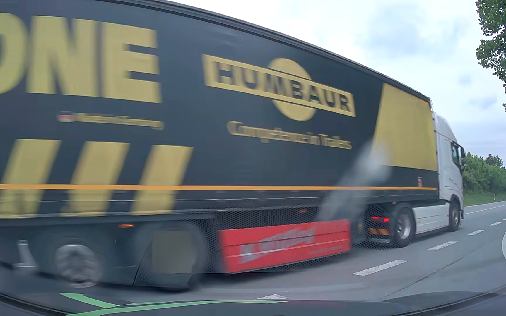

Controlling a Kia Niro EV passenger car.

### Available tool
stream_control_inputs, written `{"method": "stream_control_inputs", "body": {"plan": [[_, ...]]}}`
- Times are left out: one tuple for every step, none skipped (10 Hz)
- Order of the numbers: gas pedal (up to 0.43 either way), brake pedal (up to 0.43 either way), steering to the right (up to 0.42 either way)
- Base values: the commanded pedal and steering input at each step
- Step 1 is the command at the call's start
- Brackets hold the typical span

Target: Follow the waypoints while adhering to traffic rules and regulations

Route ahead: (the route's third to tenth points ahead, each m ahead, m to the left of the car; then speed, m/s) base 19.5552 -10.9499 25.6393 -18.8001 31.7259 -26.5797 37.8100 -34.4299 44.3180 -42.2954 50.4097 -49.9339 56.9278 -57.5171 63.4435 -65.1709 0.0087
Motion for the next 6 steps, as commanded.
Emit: {"method": "stream_control_inputs", "body": {"plan": [[0.000, 0.256, 0.124], [0.000, 0.256, 0.124], [0.000, 0.256, 0.124], [0.000, 0.256, 0.124], [0.000, 0.256, 0.124], [0.000, 0.262, 0.125]]}}
